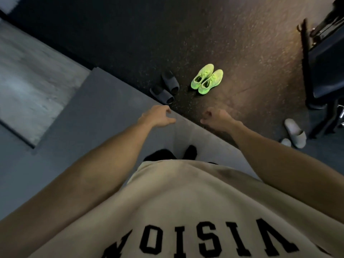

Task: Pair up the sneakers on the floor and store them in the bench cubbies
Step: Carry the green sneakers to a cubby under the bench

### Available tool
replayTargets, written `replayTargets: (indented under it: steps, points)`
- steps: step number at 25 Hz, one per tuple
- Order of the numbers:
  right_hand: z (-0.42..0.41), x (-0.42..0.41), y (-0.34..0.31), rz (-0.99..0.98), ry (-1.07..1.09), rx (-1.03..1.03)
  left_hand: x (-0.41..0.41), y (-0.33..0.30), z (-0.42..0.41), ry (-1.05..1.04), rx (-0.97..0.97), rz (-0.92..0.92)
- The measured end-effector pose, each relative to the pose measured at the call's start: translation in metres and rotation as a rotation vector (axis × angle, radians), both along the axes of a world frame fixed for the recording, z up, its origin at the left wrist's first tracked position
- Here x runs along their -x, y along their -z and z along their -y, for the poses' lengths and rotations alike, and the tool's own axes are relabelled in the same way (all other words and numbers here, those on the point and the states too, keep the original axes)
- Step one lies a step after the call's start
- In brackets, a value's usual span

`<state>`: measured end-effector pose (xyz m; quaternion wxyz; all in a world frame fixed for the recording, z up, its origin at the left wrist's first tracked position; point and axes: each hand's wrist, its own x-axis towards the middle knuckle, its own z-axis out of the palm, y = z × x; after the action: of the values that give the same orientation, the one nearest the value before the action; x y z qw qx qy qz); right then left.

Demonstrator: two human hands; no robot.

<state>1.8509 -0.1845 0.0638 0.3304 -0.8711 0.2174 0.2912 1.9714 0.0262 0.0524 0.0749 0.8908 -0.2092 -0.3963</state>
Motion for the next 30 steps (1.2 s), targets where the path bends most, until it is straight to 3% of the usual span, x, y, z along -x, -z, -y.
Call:
replayTargets:
  steps: [3, 16, 19, 22, 30]
  points:
    - [0.027, -0.057, 0.002, -0.014, -0.002, 0.005, -0.063, 0.006, 0.034, 0.057, 0.019, -0.006]
    - [0.158, -0.266, 0.073, -0.156, 0.438, 0.027, -0.333, 0.070, 0.217, 0.474, -0.051, -0.106]
    - [0.189, -0.293, 0.136, -0.191, 0.485, -0.005, -0.365, 0.128, 0.258, 0.527, -0.108, -0.121]
    - [0.214, -0.313, 0.214, -0.209, 0.399, 0.060, -0.383, 0.199, 0.293, 0.523, -0.113, -0.129]
    - [0.261, -0.343, 0.454, -0.201, 0.426, 0.074, -0.392, 0.438, 0.371, 0.620, -0.145, -0.020]
